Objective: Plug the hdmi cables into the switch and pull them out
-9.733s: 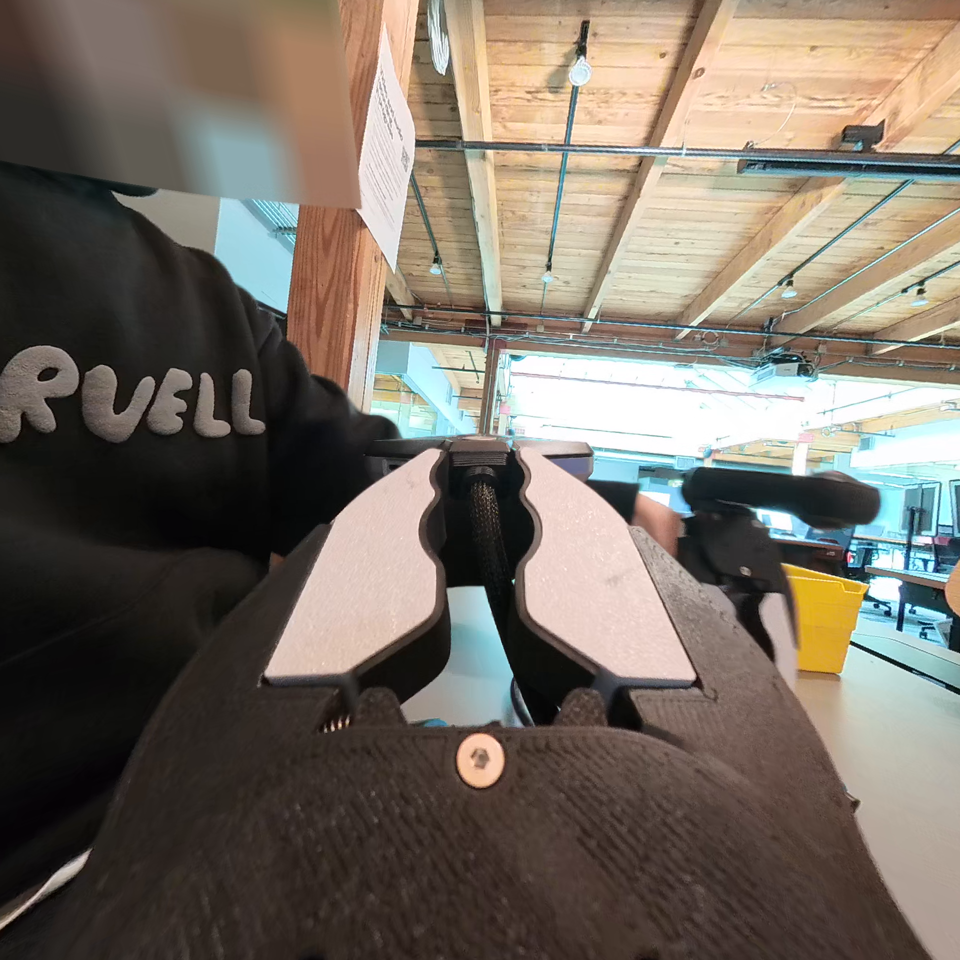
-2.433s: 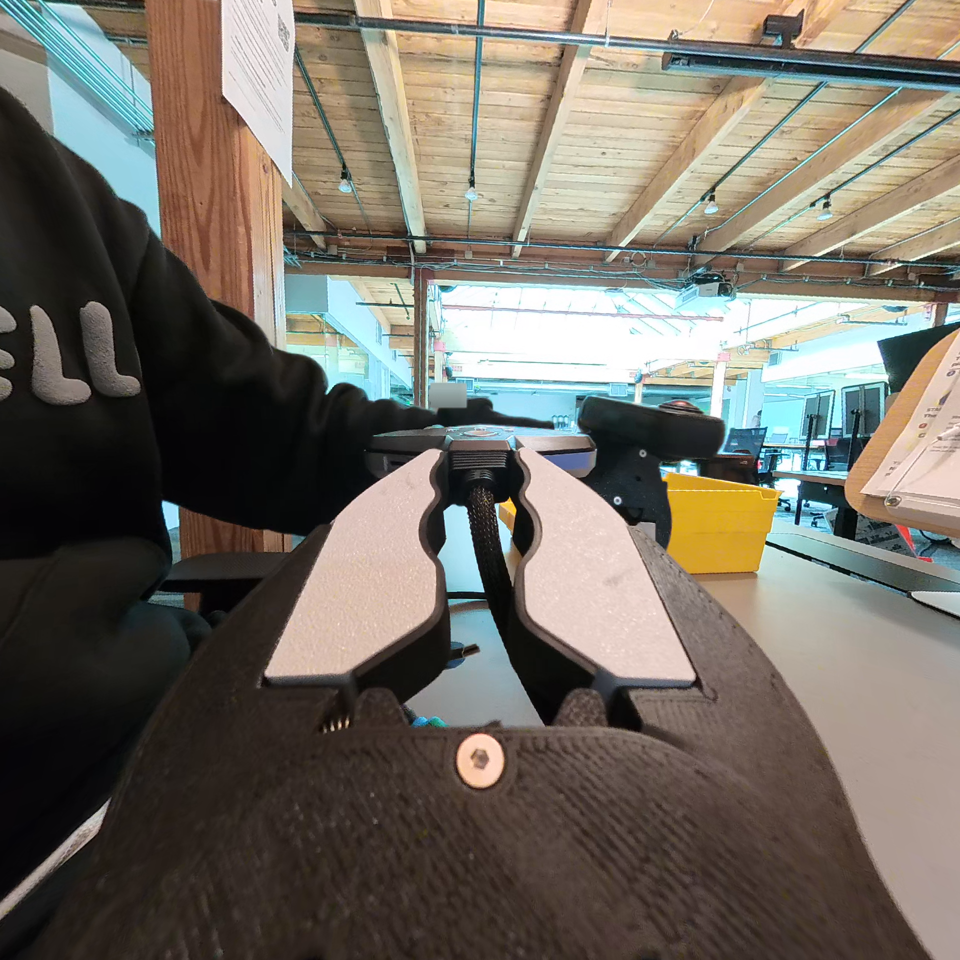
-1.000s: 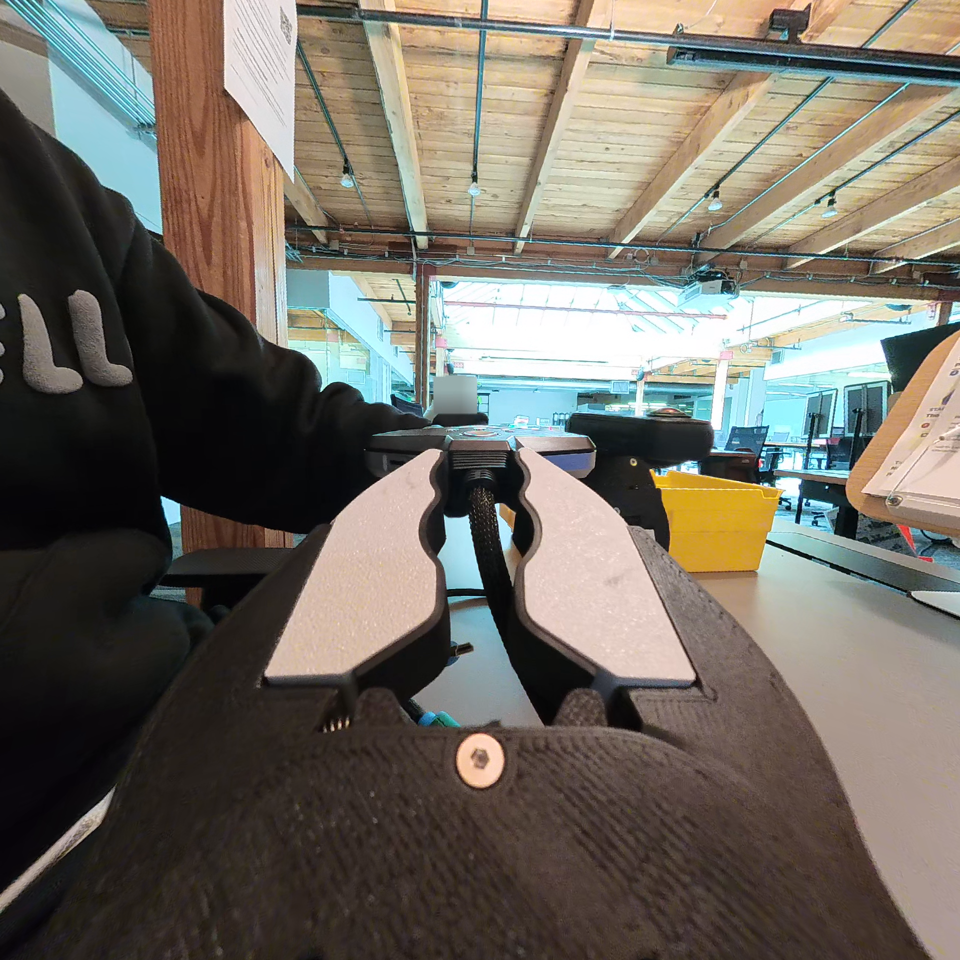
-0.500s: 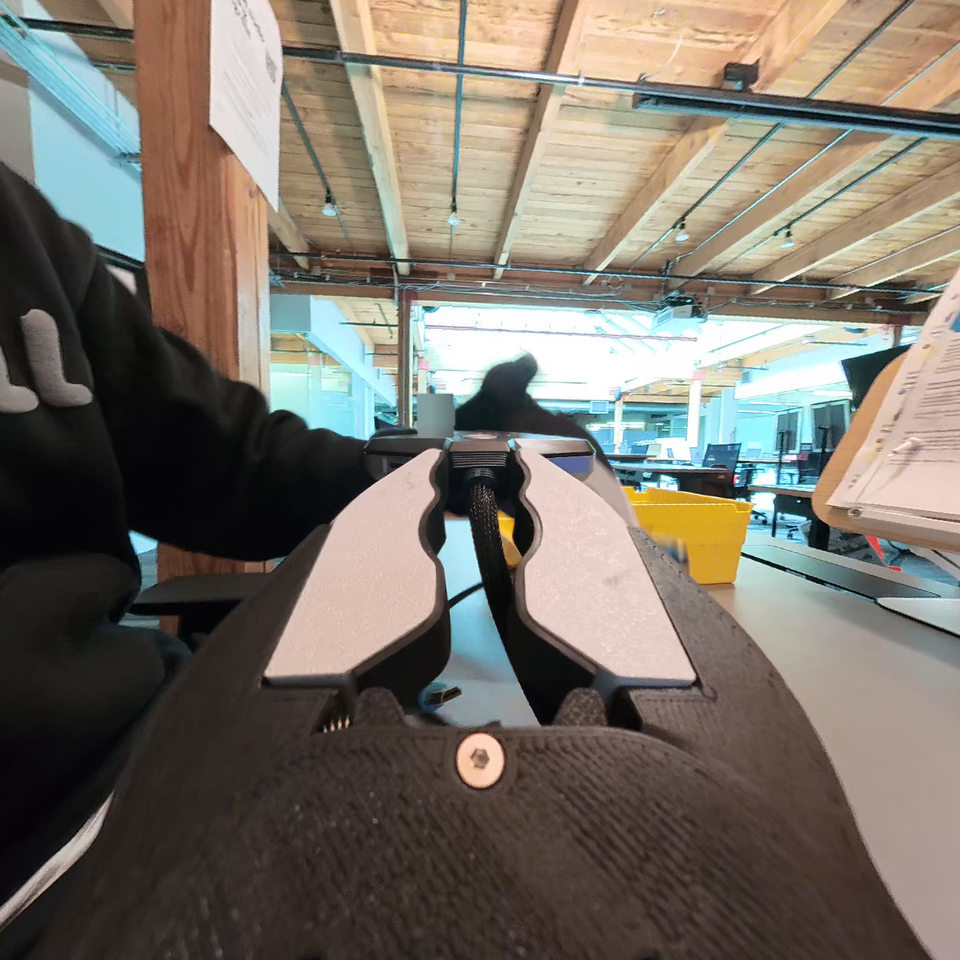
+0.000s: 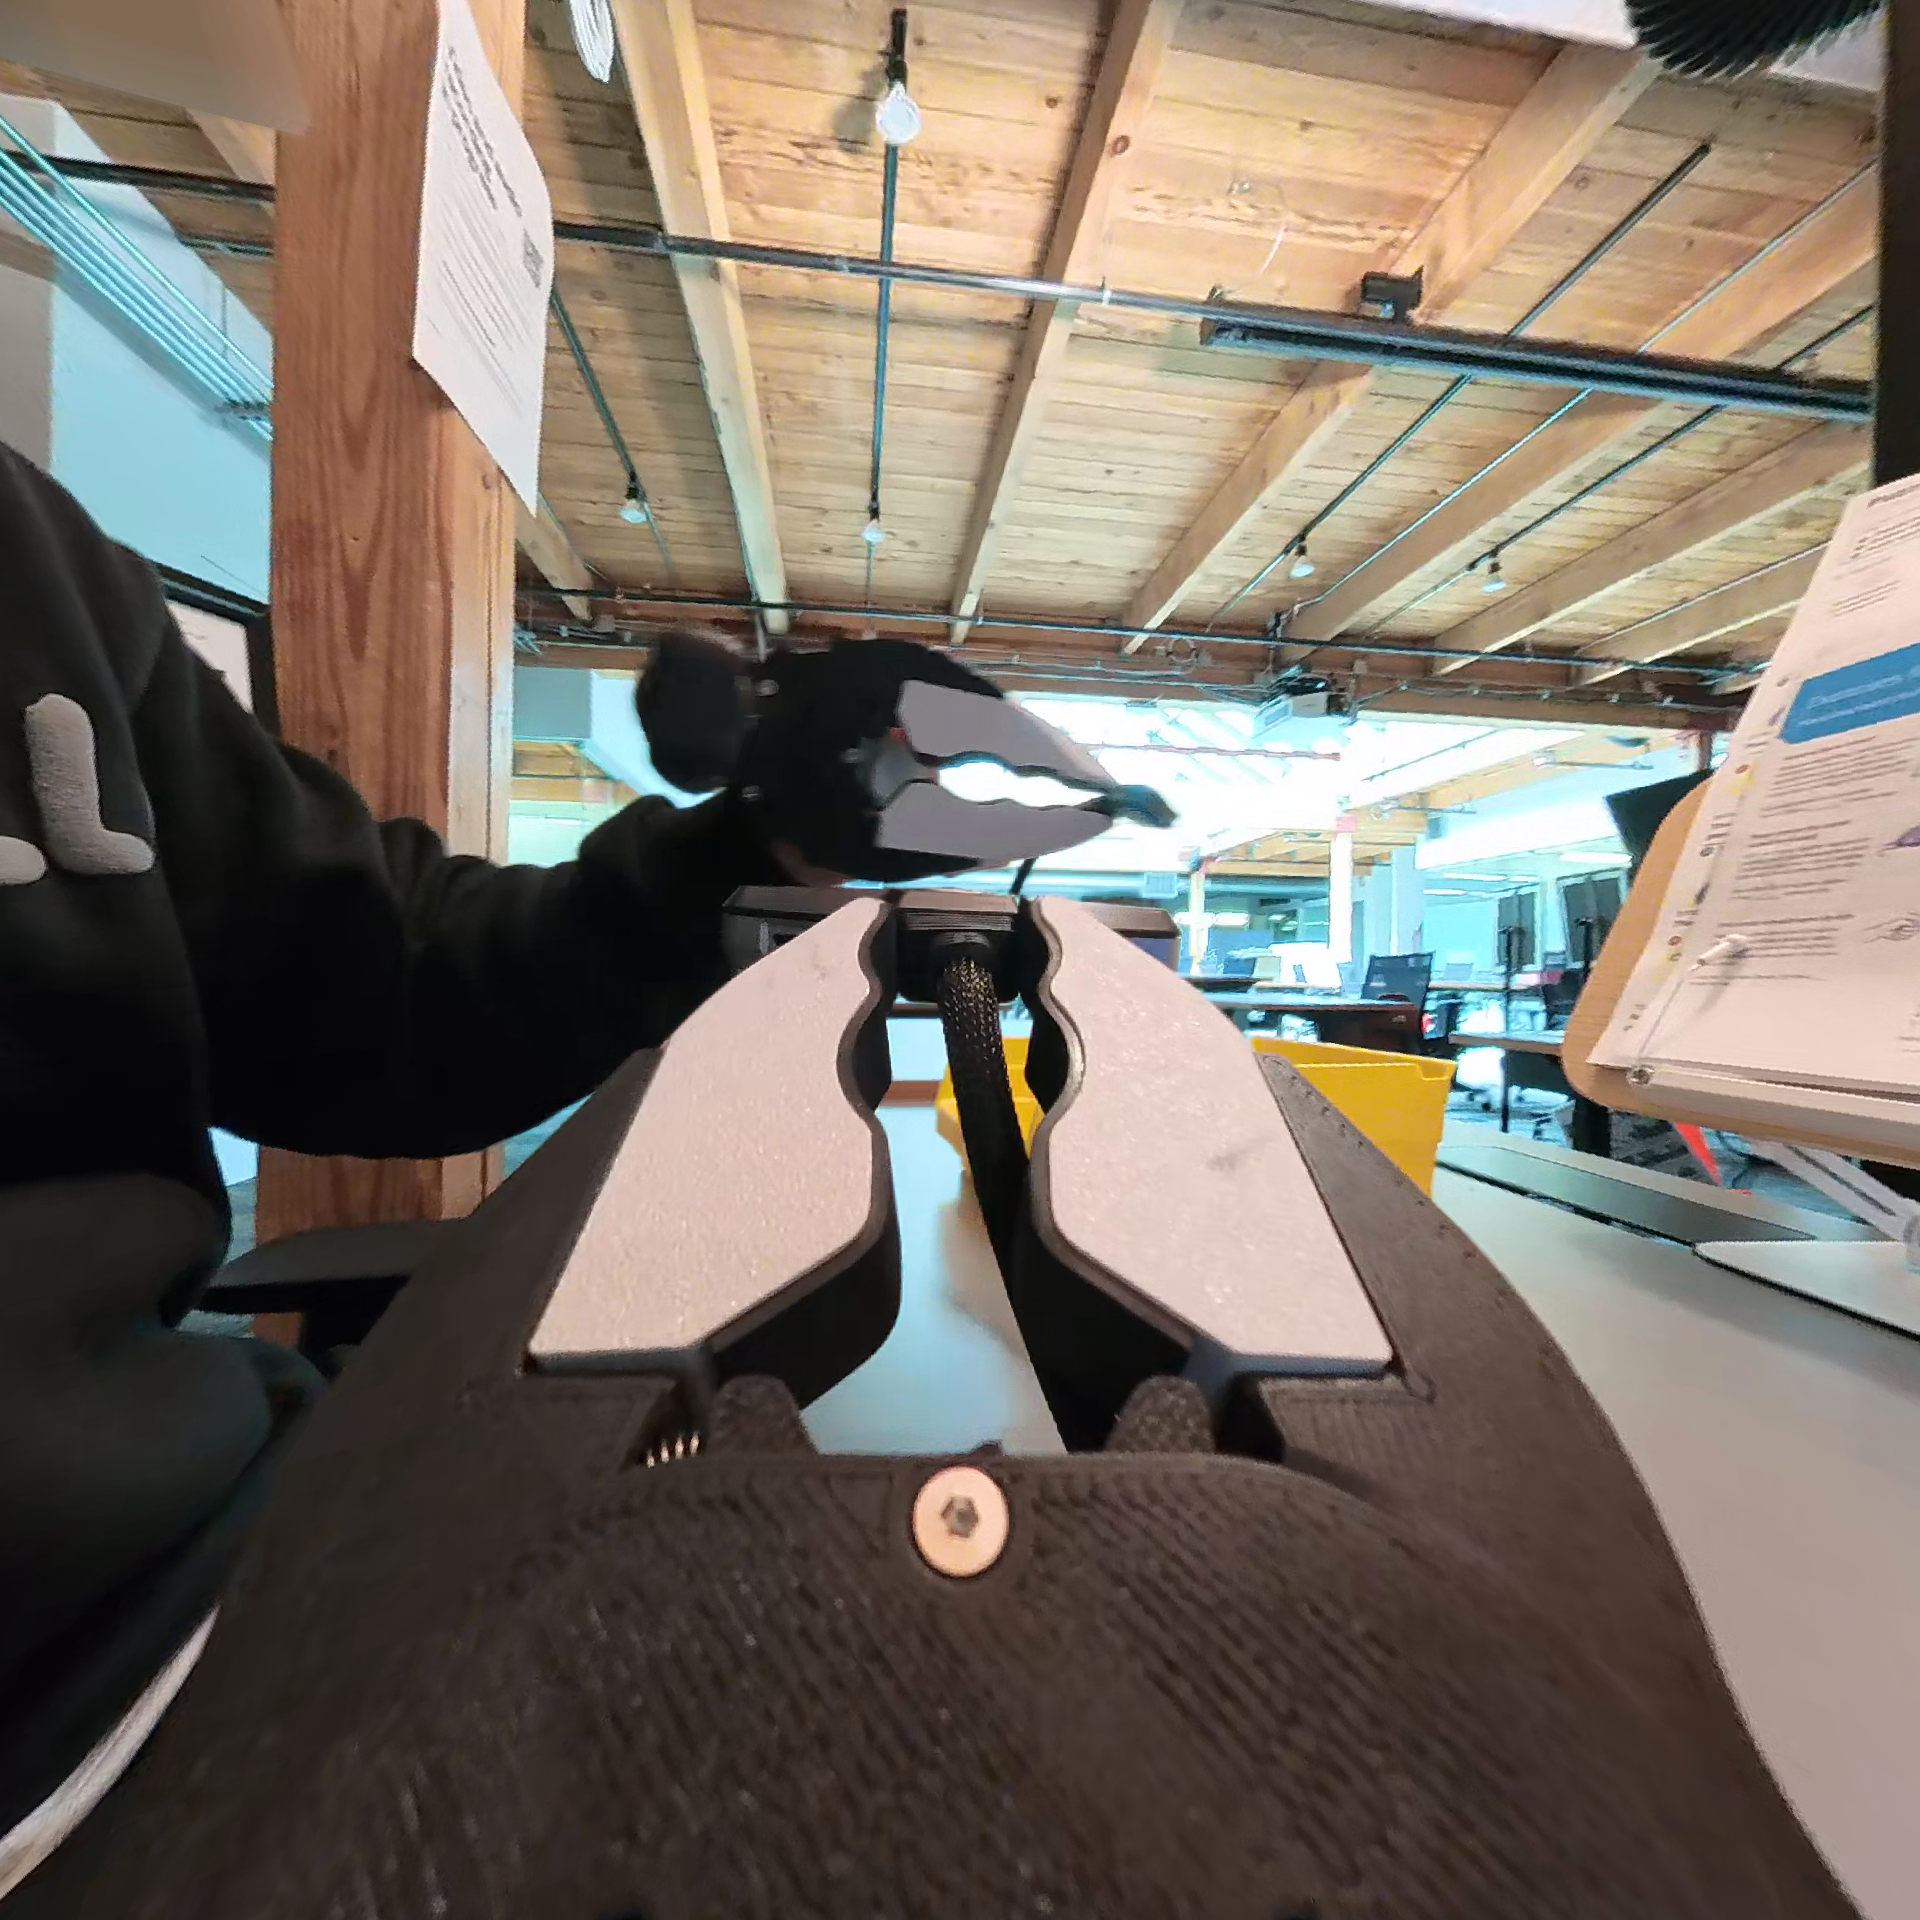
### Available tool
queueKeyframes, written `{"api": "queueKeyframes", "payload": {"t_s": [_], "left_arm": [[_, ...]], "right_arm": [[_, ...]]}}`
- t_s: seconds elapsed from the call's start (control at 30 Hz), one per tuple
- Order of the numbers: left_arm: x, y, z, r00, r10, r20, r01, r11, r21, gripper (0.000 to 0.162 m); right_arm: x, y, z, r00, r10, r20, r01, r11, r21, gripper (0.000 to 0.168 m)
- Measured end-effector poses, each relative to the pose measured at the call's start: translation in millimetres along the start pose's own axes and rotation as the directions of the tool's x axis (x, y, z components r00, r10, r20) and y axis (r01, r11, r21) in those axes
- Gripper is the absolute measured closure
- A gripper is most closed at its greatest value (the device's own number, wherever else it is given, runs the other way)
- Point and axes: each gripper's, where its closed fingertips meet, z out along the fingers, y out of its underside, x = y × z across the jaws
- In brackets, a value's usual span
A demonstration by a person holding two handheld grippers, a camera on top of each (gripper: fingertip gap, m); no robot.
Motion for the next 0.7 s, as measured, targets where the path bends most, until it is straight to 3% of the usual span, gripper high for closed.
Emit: {"api": "queueKeyframes", "payload": {"t_s": [0.4, 0.5, 0.7], "left_arm": [[12, -40, -42, 0.974, 0.199, 0.103, -0.195, 0.98, -0.051, 0.155], [13, -33, -45, 0.971, 0.223, 0.081, -0.218, 0.974, -0.062, 0.155], [-4, -8, -47, 0.99, 0.123, 0.074, -0.119, 0.991, -0.057, 0.155]], "right_arm": [[-6, -10, -3, 0.999, -0.009, 0.04, 0.007, 0.998, 0.065, 0.146], [-10, -11, -3, 0.998, -0.014, 0.062, 0.01, 0.997, 0.072, 0.146], [-13, -23, -8, 0.996, 0.004, 0.092, -0.018, 0.989, 0.147, 0.146]]}}
